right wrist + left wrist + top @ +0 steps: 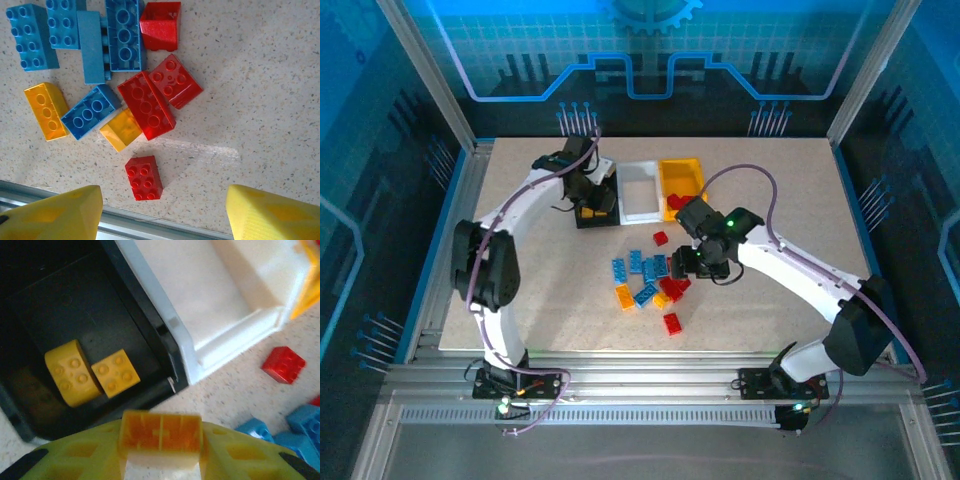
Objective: Sort the legos into containers by color
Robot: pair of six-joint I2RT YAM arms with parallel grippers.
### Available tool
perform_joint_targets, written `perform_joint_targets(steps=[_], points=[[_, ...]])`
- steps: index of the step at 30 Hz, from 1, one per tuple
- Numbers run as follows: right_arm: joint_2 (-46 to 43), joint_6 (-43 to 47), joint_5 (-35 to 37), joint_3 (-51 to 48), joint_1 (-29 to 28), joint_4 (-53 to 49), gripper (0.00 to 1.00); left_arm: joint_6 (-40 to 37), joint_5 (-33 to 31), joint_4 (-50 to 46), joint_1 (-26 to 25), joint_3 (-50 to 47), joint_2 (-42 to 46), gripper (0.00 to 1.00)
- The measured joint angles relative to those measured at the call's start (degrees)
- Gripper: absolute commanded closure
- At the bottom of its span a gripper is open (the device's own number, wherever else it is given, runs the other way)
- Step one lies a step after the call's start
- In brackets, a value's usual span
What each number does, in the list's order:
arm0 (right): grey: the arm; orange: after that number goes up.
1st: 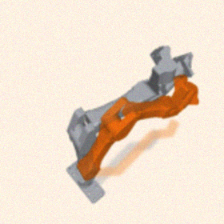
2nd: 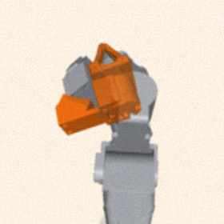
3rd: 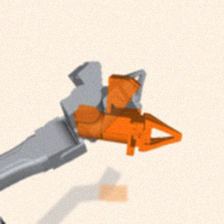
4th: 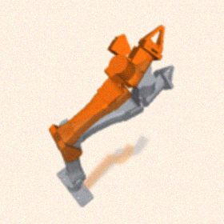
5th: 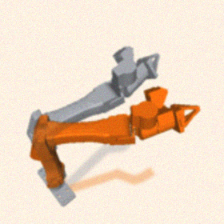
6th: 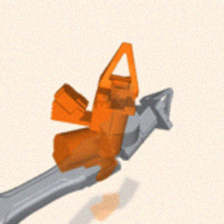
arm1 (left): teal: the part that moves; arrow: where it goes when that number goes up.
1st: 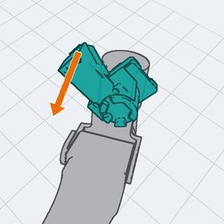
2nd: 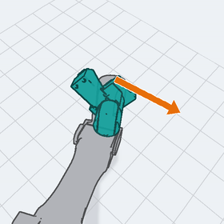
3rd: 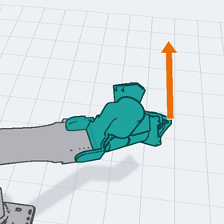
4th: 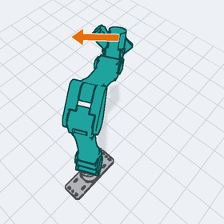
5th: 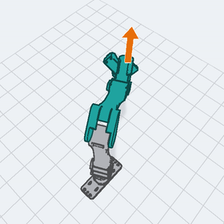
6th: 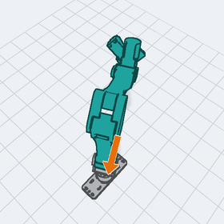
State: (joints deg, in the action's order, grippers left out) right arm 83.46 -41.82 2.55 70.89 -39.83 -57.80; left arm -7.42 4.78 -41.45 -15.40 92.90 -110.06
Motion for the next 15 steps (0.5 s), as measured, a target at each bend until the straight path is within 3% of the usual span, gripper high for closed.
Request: perform_joint_targets(steps=[7,15], points=[[1.05,1.22,-0.07,1.22,0.15,-1.05,0.32,0.00,-0.87,-1.03,1.73,7.10,-8.83,0.49],[6.03,3.34,-1.44,3.91,-0.35,-1.77,0.32,0.46,-1.49,-1.77,2.54,10.34,-9.77,0.37]])
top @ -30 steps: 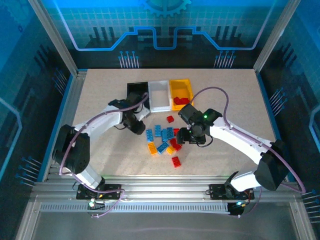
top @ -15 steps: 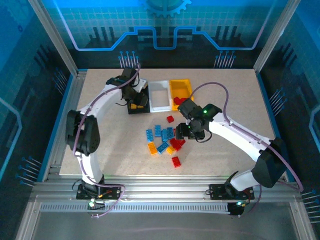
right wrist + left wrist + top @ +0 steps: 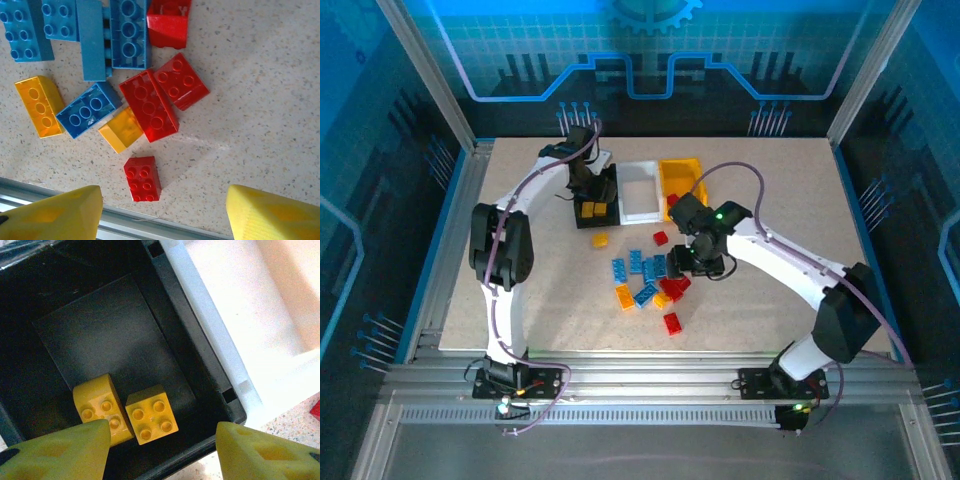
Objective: Sort the legos into containers by color
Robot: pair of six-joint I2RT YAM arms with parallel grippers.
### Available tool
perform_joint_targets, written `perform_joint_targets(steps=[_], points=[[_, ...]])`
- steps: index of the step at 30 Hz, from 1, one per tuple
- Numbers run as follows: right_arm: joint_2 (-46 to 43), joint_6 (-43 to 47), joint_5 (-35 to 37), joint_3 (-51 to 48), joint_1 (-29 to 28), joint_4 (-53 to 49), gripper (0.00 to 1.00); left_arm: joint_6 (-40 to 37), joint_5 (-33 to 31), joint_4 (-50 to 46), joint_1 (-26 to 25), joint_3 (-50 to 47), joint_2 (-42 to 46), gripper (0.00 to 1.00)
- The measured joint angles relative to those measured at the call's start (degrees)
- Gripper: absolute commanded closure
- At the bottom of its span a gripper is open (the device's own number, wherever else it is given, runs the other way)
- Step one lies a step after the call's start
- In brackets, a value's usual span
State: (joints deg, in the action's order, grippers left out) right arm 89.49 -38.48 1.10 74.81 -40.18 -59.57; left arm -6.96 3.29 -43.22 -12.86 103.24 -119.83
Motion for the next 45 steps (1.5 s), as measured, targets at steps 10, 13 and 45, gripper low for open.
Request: perform_joint_targets(steps=[10,13,45], points=[[12.22,3.63,-1.84,10.58,-2.29,0.15,0.33,4.09,2.67,-0.13,-0.33,-12.76,12.37,0.29],[13.31,4.04,-2.51,11.72,-3.06,0.61,0.32,4.59,3.23,-0.72,-1.86,-19.30,18.43,0.18],[8.96,2.51,-3.10,6.45,-3.37,1.62,0.31,14.14,3.15,-4.50,-7.56,-23.28,6.73,0.21]])
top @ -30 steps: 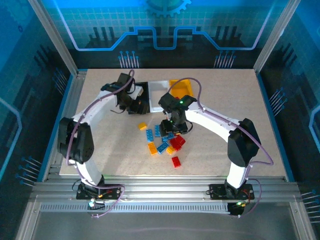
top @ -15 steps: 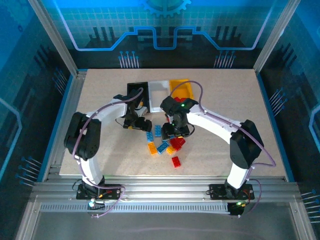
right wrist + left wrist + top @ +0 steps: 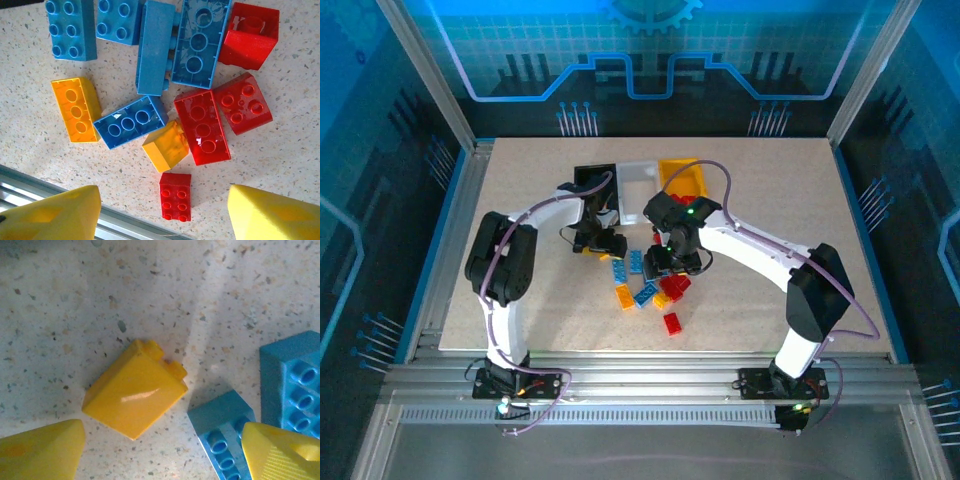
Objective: Sort the legos into containers by color
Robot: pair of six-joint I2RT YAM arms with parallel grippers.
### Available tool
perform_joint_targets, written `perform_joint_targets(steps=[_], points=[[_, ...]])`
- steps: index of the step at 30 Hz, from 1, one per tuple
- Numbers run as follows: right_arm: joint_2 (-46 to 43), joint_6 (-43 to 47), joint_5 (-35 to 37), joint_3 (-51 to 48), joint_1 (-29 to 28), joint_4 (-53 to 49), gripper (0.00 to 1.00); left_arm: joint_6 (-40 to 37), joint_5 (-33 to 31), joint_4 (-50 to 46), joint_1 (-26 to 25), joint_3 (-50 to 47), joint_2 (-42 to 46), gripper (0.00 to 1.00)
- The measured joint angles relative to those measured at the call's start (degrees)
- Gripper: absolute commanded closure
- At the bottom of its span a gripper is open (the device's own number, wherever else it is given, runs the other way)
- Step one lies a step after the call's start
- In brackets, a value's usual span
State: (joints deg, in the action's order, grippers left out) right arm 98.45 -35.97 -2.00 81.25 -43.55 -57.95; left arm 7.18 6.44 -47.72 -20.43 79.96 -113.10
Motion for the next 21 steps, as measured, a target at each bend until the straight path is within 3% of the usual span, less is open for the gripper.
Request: perform_joint_targets(steps=[9,21], points=[[0.00,0.02,-0.04,-0.76,0.11,0.02,0.31,0.70,-0.81,0.11,0.00,1.07,-1.29,0.39],[0.00,0.02,-0.20,-1.99,0.11,0.50,0.31,1.84,-1.22,0.02,0.17,1.31,-1.29,0.53]])
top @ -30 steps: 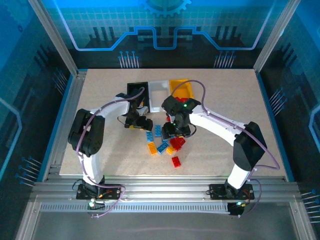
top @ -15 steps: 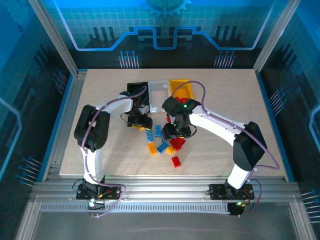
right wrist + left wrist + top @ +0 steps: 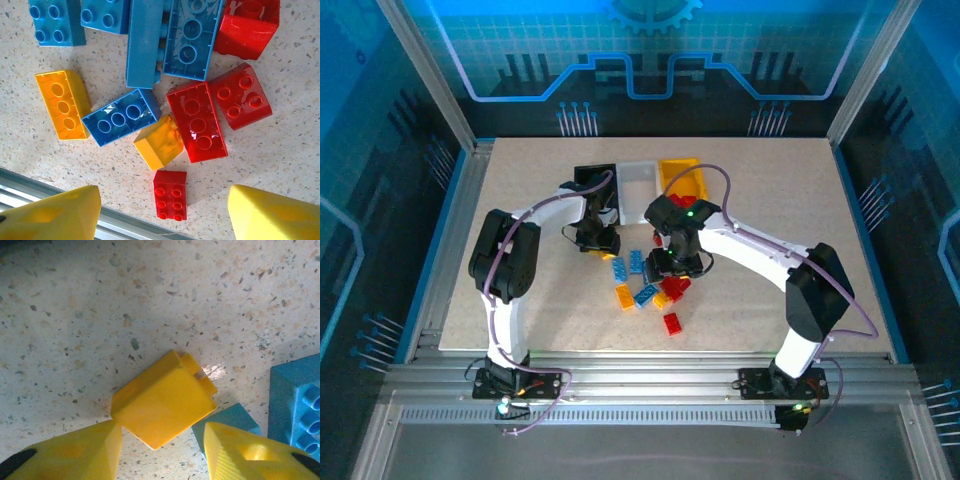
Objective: Sort the legos into containers by color
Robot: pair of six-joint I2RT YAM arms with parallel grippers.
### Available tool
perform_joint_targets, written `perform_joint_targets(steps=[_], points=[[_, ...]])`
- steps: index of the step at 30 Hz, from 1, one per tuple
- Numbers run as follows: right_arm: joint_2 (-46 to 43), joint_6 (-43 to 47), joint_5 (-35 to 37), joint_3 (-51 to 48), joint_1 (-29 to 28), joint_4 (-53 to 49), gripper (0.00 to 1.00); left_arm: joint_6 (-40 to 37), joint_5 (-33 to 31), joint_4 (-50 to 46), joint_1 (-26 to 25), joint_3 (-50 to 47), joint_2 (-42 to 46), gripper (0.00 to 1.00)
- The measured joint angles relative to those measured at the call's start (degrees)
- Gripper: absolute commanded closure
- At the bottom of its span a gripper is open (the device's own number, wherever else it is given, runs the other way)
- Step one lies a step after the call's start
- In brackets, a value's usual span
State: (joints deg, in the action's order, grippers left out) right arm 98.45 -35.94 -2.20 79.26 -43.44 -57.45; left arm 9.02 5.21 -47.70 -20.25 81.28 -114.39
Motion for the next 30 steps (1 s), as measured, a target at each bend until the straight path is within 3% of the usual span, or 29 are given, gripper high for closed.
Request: perform_joint_targets(steps=[11,12,15,18,30], points=[[-0.63,-0.02,0.00,-1.42,0.00,0.15,0.31,0.07,0.02,-0.68,0.66,0.17,0.07,0.53],[-0.70,-0.02,0.00,-1.42,0.00,0.17,0.31,0.07,0.02,-1.01,0.72,0.37,0.13,0.50],[-0.85,-0.04,0.00,-1.44,0.00,0.17,0.31,0.00,-0.02,-1.62,0.87,0.98,0.81,0.29],[-1.14,-0.04,0.02,-1.66,0.00,0.52,0.31,0.39,0.04,-1.62,0.96,1.18,1.49,0.20],[-1.51,0.04,-0.31,-3.74,0.11,2.51,0.30,7.85,-1.09,-3.08,-0.87,4.35,1.03,0.20]])
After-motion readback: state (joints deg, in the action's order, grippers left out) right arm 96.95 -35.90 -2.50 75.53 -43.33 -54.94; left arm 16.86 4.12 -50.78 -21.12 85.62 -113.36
